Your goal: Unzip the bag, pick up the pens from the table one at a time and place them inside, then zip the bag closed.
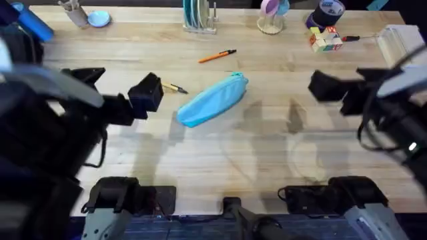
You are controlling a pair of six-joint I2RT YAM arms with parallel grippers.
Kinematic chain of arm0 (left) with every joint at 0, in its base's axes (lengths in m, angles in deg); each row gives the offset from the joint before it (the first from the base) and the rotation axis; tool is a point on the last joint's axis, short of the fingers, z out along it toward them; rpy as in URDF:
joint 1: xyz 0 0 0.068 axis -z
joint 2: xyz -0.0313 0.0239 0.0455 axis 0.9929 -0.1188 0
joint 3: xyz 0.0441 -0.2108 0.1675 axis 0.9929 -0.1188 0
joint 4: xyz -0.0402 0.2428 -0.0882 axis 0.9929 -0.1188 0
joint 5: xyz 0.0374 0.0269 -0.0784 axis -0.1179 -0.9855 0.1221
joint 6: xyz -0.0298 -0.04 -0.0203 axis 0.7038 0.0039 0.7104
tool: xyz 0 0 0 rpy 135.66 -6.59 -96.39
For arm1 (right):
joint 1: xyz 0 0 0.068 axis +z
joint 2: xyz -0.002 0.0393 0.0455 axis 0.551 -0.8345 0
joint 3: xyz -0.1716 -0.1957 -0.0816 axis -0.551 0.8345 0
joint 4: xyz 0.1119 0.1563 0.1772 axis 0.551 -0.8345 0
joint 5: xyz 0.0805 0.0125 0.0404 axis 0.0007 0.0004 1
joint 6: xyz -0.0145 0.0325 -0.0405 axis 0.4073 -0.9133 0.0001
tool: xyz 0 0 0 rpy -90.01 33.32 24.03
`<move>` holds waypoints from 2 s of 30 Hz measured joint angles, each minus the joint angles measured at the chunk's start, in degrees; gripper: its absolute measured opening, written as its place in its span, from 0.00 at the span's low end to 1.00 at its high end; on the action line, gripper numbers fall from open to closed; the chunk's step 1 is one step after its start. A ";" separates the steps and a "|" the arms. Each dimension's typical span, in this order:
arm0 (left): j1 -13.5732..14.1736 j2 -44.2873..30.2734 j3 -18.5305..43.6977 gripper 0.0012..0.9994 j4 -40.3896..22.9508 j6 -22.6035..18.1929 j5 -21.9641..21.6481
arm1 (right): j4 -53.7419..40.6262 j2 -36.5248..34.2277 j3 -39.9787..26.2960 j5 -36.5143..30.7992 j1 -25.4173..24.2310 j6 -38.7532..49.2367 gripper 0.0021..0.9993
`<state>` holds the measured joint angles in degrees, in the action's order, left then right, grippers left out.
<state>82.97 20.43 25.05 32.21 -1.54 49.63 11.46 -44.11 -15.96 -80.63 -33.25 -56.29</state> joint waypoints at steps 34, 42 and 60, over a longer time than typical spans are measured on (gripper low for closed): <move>-0.02 -28.36 25.02 0.99 -35.42 -28.96 31.49 | -3.78 -27.89 -20.45 5.65 0.00 -6.62 1.00; -0.02 -28.36 25.02 0.99 -36.62 -39.54 32.83 | -3.77 -27.90 -20.45 5.65 0.00 -6.62 1.00; -0.04 -28.87 25.02 1.00 -35.79 -42.02 30.08 | -3.76 -27.89 -20.47 5.65 0.00 -6.62 1.00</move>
<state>82.93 -8.43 50.07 -3.58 -43.55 79.71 7.70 -72.01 -36.43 -74.97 -33.25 -62.91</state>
